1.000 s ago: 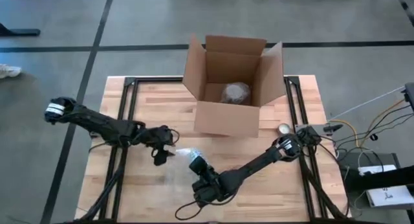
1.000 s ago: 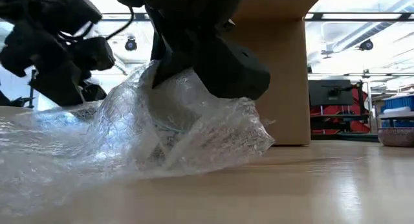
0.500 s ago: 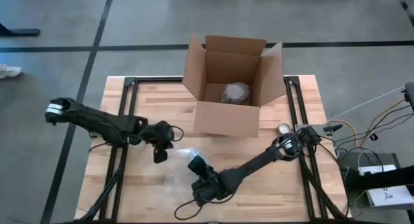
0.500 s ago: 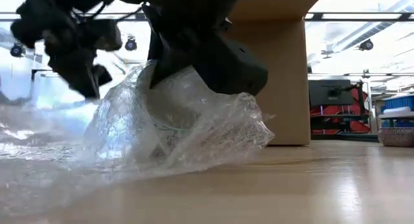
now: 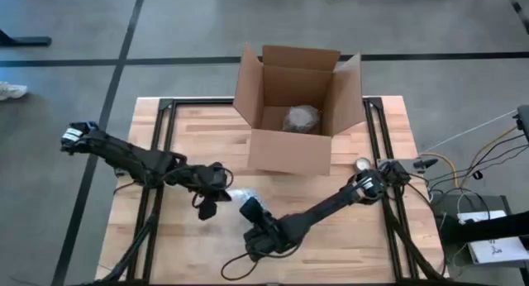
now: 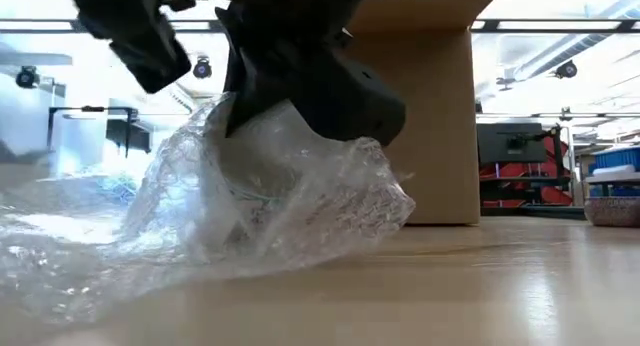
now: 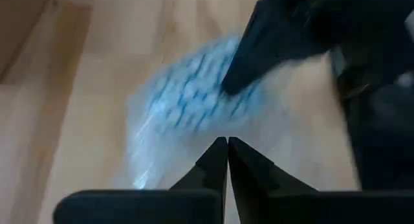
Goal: Wrap mug
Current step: Wrap the blue patterned mug with the bubble wrap
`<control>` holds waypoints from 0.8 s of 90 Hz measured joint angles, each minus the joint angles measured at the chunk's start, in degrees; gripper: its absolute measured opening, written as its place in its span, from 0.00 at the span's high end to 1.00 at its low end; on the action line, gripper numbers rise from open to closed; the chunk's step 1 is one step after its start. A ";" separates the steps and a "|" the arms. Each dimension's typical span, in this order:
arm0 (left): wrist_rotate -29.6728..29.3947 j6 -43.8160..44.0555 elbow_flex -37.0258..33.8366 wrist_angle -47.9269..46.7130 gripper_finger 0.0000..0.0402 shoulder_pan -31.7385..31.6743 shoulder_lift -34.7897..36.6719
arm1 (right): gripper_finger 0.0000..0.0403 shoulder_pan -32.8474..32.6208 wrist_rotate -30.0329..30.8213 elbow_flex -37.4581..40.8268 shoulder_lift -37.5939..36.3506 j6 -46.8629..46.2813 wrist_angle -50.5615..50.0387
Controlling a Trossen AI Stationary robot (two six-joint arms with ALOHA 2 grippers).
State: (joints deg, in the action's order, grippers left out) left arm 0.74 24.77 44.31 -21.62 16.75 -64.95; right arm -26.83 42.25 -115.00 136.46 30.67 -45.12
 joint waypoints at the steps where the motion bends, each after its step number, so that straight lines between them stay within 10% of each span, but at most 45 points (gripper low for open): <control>1: -0.06 0.09 0.00 -0.08 1.00 0.00 -0.09 | 0.95 0.00 0.01 0.00 0.00 -0.01 0.03; 30: -16.13 4.79 3.28 -28.53 0.97 -0.16 1.60 | 0.95 0.00 0.02 0.02 0.00 -1.10 0.17; 44: -16.63 4.23 -1.64 -24.58 0.82 -1.31 1.66 | 0.95 0.00 0.04 0.04 0.00 -1.33 0.37; 72: 1.43 -9.16 -14.48 -3.84 0.51 -12.31 1.55 | 0.95 0.00 0.03 0.04 0.00 -1.62 0.50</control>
State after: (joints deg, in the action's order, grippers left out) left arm 2.17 15.61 29.84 -25.46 4.44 -63.40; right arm -26.83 42.27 -114.96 136.46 29.05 -44.62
